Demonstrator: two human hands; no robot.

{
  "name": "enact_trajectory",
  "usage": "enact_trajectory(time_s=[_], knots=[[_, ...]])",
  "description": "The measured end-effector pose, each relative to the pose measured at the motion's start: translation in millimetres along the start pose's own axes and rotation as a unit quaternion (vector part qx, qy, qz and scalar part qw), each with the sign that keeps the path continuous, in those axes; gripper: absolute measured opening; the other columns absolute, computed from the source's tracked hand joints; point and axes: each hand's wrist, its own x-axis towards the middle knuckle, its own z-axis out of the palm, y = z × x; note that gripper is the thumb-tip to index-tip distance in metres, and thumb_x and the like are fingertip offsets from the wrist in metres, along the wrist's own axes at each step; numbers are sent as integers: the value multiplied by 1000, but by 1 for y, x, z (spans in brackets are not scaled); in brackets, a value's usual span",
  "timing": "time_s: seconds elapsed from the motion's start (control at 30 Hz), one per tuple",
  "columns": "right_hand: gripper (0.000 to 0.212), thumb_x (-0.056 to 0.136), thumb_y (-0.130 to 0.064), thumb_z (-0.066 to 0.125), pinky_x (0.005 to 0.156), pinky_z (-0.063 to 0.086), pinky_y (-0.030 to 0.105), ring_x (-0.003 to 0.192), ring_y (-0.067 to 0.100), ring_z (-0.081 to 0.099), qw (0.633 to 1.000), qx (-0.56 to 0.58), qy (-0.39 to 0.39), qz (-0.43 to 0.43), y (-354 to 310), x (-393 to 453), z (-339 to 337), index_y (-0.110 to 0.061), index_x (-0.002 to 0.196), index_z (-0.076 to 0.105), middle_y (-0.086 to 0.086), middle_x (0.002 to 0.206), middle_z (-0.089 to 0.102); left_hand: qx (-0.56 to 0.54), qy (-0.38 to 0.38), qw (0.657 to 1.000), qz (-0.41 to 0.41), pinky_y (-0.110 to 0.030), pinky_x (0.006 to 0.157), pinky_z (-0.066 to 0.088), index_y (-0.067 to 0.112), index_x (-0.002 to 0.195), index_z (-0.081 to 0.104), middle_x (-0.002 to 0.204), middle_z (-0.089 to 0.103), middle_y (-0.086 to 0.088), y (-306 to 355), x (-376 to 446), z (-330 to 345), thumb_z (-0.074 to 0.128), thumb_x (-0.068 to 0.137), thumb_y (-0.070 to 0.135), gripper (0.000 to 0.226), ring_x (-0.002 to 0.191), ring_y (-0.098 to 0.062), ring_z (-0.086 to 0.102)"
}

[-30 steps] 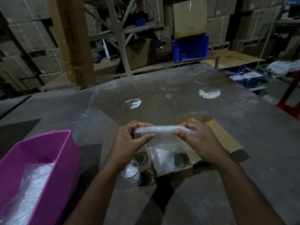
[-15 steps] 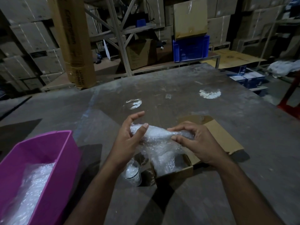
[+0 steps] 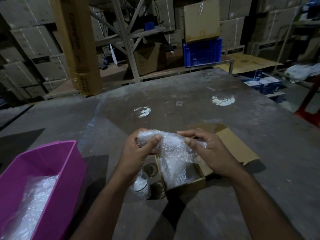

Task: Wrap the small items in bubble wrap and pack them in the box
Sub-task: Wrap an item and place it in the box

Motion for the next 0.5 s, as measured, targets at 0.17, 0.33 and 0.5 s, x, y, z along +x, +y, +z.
enact_trajectory(time_s=[0.17,0.33,0.5], knots=[[26,80,-31,79,79,56,24,96,10,72,999,0,-19,26,-1,-2,3,-22,104,76,-7,104,74,-12,30,999,-6,-32,59,57,11,104,63,91,67,-11,2,2,3,76,82,21,28,76,-23,67],[20,98,-24,63,87,58,42,103,24,70,999,23,-28,37,5,0,3,-31,115,73,0,108,74,-43,-13,999,-17,-30,61,58,17,97,72,90,70,-10,4,0,1,83,79,26,23,74,-21,67],[30,106,-21,51,90,57,48,109,25,67,998,26,-43,36,3,-1,4,-40,117,71,-7,117,71,-46,-24,998,-23,-26,64,58,7,103,70,81,72,-7,7,-1,2,83,78,16,28,65,-13,66]])
